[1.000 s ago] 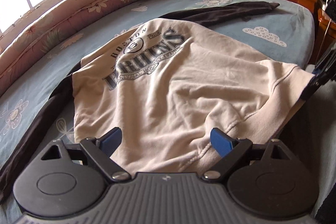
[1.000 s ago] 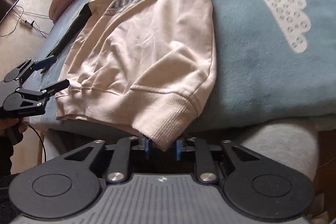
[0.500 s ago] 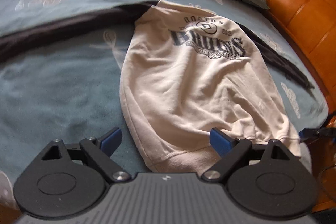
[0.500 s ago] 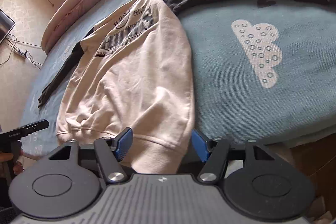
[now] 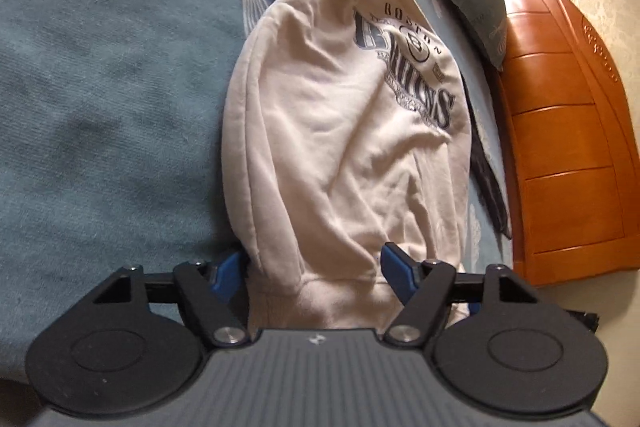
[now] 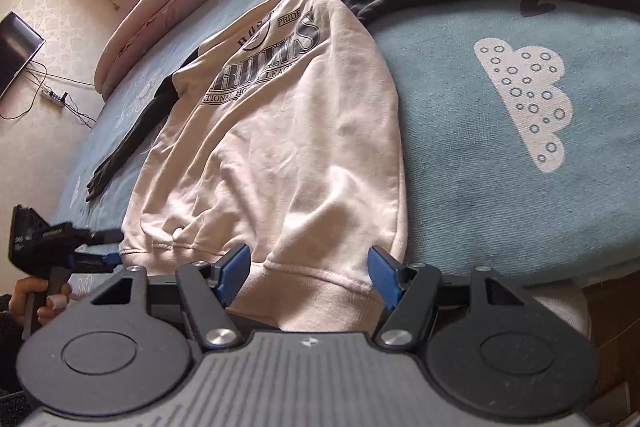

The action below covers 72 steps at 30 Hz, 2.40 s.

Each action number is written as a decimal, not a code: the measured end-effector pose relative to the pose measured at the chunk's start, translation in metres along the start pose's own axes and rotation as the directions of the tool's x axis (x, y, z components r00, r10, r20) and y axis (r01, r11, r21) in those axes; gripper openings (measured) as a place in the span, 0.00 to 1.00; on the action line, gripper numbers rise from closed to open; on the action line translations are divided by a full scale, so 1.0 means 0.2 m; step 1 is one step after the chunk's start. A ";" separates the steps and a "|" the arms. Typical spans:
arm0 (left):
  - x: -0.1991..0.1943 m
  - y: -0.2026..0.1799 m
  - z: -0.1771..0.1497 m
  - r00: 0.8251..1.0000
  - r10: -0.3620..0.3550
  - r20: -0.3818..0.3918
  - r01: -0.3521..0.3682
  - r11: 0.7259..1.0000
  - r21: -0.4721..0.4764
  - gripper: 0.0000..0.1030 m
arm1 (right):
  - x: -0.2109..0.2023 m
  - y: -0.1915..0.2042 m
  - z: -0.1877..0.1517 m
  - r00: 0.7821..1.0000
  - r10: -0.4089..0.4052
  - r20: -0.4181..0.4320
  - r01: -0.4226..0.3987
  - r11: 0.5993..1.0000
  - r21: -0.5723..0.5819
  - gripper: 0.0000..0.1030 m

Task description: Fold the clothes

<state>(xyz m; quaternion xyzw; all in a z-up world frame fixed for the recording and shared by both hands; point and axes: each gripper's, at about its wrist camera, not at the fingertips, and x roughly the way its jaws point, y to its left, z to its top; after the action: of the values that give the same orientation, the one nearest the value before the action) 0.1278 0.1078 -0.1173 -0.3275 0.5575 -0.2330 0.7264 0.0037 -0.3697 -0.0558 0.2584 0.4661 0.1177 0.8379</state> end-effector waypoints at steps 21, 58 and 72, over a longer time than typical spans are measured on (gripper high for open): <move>0.00 -0.02 -0.23 0.989 0.089 -0.121 -0.084 0.995 0.053 0.05 | -0.04 0.06 -0.02 0.996 -0.074 0.040 0.077 0.995 -0.057 0.70; -0.01 -0.51 -0.23 0.927 0.337 0.163 -0.364 0.710 0.603 0.44 | -0.04 -0.11 -0.07 0.980 -0.155 -0.122 0.150 0.988 -0.045 0.16; 0.04 -0.38 0.53 0.951 0.222 0.216 -0.287 0.892 0.350 0.58 | 0.05 0.01 0.70 0.998 0.052 0.032 -0.049 0.996 -0.070 0.84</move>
<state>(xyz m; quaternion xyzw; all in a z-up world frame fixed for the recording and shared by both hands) 0.2332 0.0729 -0.0488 -0.1246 0.4763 -0.2094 0.8449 0.1276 -0.4089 -0.0007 0.2431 0.4408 0.1504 0.8509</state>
